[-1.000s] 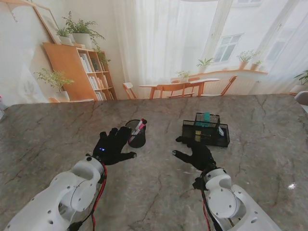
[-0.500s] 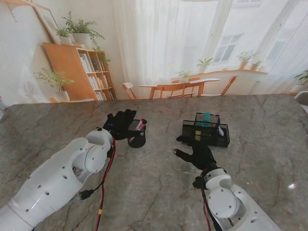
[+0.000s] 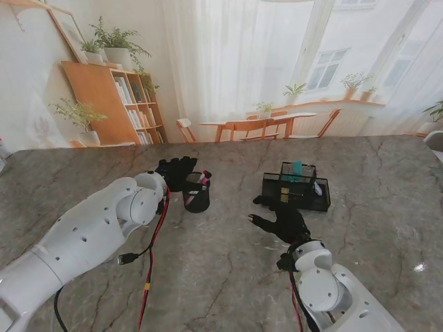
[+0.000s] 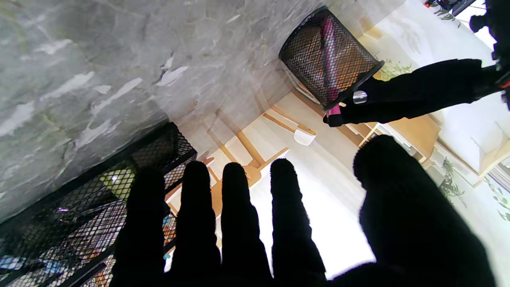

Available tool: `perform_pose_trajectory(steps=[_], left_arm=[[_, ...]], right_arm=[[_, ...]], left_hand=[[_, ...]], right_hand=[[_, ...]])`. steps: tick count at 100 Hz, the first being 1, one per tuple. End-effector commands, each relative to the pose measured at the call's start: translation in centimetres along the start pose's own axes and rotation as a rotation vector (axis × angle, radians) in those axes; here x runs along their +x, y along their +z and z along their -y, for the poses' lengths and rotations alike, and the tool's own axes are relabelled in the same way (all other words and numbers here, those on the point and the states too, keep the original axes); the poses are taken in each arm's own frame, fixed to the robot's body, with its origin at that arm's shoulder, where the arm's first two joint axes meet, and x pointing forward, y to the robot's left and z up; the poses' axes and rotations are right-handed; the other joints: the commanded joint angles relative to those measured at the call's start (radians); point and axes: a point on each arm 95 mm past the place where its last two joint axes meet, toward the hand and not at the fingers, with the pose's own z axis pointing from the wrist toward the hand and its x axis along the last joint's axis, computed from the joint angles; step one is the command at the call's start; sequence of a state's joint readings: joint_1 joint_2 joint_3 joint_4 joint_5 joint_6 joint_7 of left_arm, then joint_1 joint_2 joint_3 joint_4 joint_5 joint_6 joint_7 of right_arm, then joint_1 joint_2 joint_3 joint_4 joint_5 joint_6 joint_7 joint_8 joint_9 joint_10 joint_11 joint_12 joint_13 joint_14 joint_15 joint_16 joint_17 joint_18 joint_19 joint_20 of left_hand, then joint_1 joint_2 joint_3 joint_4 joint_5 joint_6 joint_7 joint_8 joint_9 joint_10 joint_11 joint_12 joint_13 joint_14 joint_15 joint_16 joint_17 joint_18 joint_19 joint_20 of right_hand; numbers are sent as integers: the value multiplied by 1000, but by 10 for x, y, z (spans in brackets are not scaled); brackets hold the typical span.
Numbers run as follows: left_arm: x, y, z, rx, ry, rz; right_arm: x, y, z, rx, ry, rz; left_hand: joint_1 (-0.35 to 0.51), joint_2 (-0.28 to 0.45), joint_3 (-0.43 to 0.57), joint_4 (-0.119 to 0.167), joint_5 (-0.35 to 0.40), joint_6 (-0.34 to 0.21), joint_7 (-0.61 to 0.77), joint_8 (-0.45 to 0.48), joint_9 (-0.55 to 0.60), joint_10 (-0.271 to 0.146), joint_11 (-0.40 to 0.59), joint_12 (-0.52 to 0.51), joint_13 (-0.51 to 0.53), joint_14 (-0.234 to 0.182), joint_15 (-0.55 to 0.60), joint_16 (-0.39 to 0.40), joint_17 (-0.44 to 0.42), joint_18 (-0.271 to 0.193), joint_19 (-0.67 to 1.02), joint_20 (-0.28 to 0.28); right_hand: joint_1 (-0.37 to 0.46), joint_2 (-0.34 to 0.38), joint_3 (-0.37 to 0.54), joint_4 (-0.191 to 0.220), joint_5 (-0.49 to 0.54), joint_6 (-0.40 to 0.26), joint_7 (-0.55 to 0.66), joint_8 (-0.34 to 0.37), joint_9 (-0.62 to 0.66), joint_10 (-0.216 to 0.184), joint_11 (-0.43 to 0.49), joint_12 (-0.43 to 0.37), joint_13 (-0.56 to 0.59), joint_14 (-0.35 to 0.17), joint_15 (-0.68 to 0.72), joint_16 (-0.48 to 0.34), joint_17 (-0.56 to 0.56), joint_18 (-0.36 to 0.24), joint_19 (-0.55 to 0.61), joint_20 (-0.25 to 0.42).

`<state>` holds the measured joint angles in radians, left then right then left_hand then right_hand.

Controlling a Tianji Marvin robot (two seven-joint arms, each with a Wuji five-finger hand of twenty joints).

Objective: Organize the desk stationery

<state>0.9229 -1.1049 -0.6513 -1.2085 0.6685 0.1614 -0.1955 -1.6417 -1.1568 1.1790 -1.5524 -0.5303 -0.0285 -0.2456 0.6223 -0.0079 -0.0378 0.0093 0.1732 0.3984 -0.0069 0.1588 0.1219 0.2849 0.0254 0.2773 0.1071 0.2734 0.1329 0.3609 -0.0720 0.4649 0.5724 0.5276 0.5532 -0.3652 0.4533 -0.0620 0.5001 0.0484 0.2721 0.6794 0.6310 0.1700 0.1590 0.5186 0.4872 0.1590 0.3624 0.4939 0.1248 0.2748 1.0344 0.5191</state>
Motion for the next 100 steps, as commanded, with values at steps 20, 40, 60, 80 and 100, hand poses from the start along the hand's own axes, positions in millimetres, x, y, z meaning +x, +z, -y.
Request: perform_pose_trajectory(steps=[20,40,60,80,100], left_arm=[[13,10,-12,-41,-45,-10],[11,6,-16,-41,-91,3],[6,-4,-12,-37,-106,21],[6,-14,-16,-96,-165,31],[4,-12,-21,-133,-171,34]], right_arm=[[-1,2,3,20,4,10],[0,3,4,24,7,16],[1,6,7,34,20,16],[1,6,7,33,22,18],[1,6,7,23,24,22]], left_hand=[[-52,-2,2,-44,-30,42,-6,6,-25,-7,-1,21,-14,5,-11,-6,-10,40,-15,-12],[-74,32,4,-44,-32,42,3,64,-16,-3,6,54,7,10,-9,-4,0,66,12,3],[103,-12,9,-45,-35,-12,16,144,43,-19,21,66,85,20,27,19,68,88,110,34],[268,-91,13,-39,-8,-87,88,326,161,-40,43,85,184,21,56,47,154,105,204,62],[403,-138,18,-32,106,-224,105,350,279,-72,64,95,333,6,115,87,321,67,320,99]], right_hand=[[11,15,1,23,13,3,15,22,14,-5,27,25,-4,-23,19,6,3,-12,26,20],[18,17,-3,23,17,6,17,23,18,-3,29,28,-2,-22,26,7,4,-11,30,19],[22,23,-8,23,23,8,19,24,23,-3,31,30,0,-23,32,8,5,-12,33,17],[26,27,-13,24,25,11,20,24,27,0,33,32,3,-22,37,8,6,-9,36,16],[27,31,-17,24,31,13,22,26,32,0,35,34,6,-22,44,10,8,-7,43,15]])
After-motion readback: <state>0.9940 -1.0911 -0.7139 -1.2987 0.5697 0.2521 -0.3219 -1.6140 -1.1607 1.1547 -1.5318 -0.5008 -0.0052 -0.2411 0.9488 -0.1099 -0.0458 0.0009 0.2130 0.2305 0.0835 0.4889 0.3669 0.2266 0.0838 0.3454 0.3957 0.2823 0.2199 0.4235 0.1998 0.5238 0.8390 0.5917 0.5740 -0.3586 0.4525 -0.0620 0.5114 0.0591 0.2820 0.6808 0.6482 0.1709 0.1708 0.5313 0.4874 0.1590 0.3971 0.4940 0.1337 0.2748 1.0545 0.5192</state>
